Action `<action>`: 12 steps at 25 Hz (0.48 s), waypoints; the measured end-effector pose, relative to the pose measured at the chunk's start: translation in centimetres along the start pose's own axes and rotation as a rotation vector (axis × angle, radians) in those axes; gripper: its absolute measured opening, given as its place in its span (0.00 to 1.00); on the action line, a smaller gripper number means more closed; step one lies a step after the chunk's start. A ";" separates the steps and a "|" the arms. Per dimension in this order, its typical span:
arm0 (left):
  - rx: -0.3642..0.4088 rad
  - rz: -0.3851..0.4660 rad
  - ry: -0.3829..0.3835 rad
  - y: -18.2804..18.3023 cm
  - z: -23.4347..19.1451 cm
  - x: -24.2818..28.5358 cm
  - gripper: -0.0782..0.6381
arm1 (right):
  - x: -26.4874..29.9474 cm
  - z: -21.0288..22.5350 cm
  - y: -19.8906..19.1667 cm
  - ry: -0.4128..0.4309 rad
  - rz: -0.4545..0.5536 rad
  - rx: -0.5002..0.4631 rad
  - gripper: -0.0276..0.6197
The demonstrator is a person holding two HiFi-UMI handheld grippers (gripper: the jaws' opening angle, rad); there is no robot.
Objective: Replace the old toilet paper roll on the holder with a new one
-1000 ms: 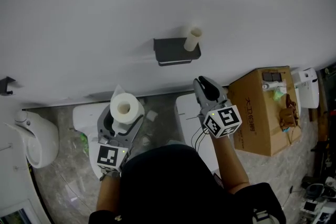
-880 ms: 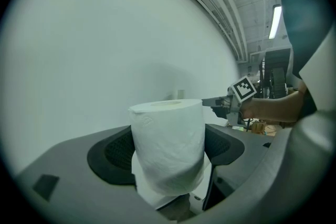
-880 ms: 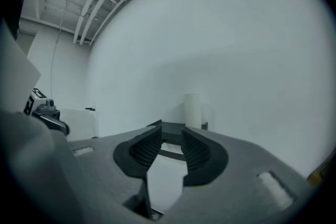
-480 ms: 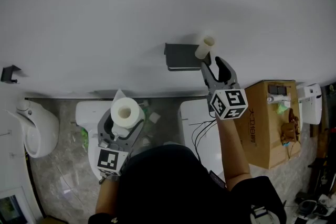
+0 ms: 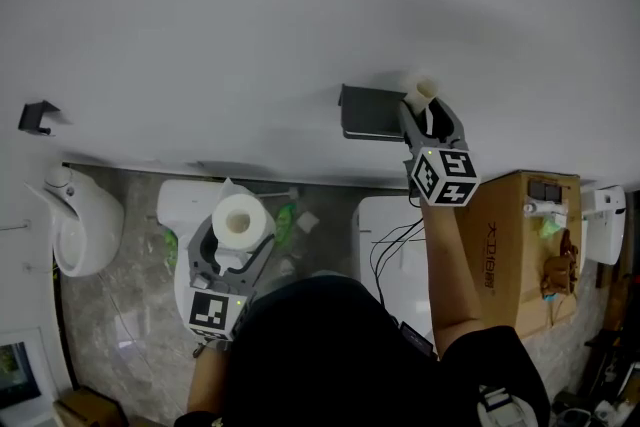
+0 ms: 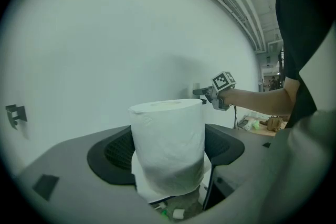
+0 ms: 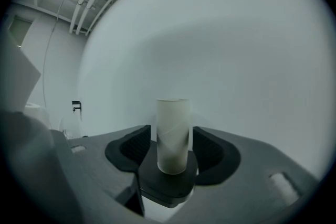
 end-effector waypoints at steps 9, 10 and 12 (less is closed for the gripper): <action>0.049 0.020 0.014 -1.1 -0.9 -1.5 0.67 | 0.3 -0.6 0.5 -0.015 -0.002 -0.053 0.34; 0.033 0.017 0.015 -1.0 -0.9 -1.8 0.67 | 0.0 -0.8 0.6 -0.016 0.004 -0.052 0.34; -0.005 0.010 0.017 -0.8 -0.9 -2.0 0.67 | -0.7 -1.0 1.1 -0.017 0.021 -0.045 0.34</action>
Point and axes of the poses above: the fingertips, and each gripper's own axes: x forward along the fingers, z to its right, y out of its top, the point moved 4 cm from there along -x, backward along the fingers, and after that the axes turned 6 degrees about -z, right-handed, at the moved point
